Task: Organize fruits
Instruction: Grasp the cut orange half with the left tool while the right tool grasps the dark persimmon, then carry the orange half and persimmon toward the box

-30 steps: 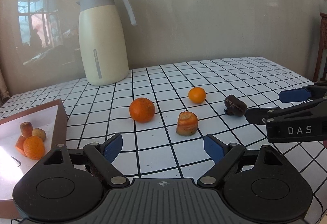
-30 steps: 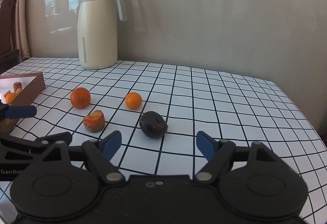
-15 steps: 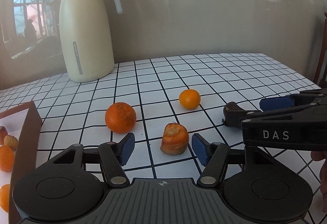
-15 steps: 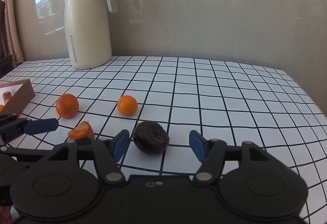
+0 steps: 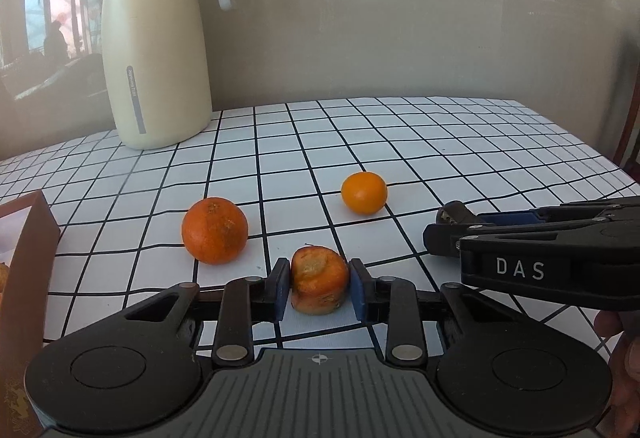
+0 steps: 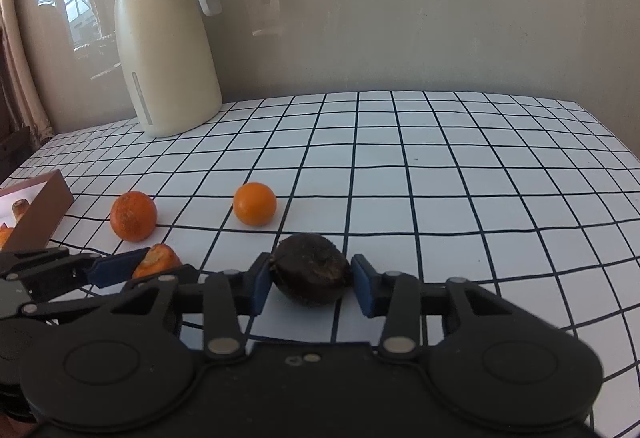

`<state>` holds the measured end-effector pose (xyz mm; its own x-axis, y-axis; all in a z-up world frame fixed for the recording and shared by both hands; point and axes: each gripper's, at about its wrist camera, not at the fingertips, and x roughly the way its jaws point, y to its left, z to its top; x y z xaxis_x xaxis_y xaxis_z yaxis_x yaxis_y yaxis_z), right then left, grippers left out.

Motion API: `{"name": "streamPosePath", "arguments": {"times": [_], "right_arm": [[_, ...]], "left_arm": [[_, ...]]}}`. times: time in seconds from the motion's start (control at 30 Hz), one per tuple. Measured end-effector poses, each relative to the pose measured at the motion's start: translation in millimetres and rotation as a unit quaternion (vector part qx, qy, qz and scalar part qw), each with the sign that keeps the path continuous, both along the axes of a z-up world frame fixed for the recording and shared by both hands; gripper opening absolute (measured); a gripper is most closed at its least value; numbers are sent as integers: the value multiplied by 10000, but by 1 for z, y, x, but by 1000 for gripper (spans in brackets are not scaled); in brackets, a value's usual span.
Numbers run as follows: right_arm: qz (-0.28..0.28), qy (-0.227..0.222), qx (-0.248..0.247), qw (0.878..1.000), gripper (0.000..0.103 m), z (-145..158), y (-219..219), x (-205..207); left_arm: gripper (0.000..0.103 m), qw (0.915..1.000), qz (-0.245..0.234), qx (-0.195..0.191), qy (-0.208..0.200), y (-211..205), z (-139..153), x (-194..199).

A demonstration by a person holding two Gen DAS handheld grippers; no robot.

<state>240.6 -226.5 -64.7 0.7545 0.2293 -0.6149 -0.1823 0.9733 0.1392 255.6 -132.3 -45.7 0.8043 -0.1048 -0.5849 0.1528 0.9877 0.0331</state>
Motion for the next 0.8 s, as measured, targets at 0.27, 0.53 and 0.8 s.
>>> {"name": "streamPosePath", "arguments": {"times": [0.27, 0.53, 0.8], "right_arm": [[-247, -25, -15, 9997, 34, 4, -15, -6], [-343, -156, -51, 9993, 34, 19, -24, -29], [-302, -366, -183, 9987, 34, 38, -12, -67]], "left_arm": [[31, 9999, -21, -123, -95, 6, 4, -9], [31, 9988, -333, -61, -346, 6, 25, -45], [31, 9979, -306, -147, -545, 27, 48, -83]]}}
